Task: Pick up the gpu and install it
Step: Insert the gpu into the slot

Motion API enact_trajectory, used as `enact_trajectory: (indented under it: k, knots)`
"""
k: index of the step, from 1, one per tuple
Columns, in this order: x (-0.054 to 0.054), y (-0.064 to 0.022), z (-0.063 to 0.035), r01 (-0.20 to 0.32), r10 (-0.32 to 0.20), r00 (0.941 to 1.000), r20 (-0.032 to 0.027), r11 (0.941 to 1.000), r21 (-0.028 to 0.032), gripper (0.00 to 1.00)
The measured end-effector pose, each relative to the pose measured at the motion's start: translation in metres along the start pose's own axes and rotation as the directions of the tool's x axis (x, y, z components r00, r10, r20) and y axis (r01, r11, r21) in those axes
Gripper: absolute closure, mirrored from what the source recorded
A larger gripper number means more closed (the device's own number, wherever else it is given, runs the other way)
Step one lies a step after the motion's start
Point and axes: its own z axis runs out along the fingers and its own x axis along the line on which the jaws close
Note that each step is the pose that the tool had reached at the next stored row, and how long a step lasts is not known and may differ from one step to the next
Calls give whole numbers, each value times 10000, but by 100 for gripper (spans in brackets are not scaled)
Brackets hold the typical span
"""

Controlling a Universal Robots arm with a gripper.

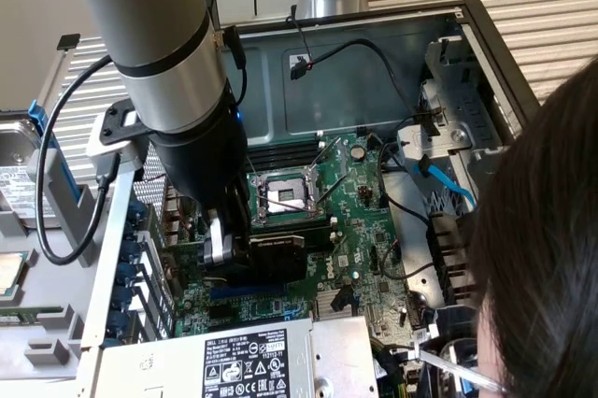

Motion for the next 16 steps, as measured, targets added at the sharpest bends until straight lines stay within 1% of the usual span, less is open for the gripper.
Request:
enact_trajectory:
  k: [1, 2, 4, 8, 12, 16]
  knots:
    - [-1, -1, -3, 0, 0, 10000, 1, 10000, 1, 73]
    - [-3, -2, -7, -2, 2, 10000, 16, 10000, 5, 73]
    - [-1, -4, -28, -1, 1, 10000, -2, 10000, 1, 73]
    - [0, -4, -29, -1, 1, 10000, -4, 10000, 1, 73]
    - [1, -3, -24, -2, 2, 10000, -4, 10000, 27, 73]
    - [1, 17, -17, -11, 11, 10000, -6, 10000, 44, 73]
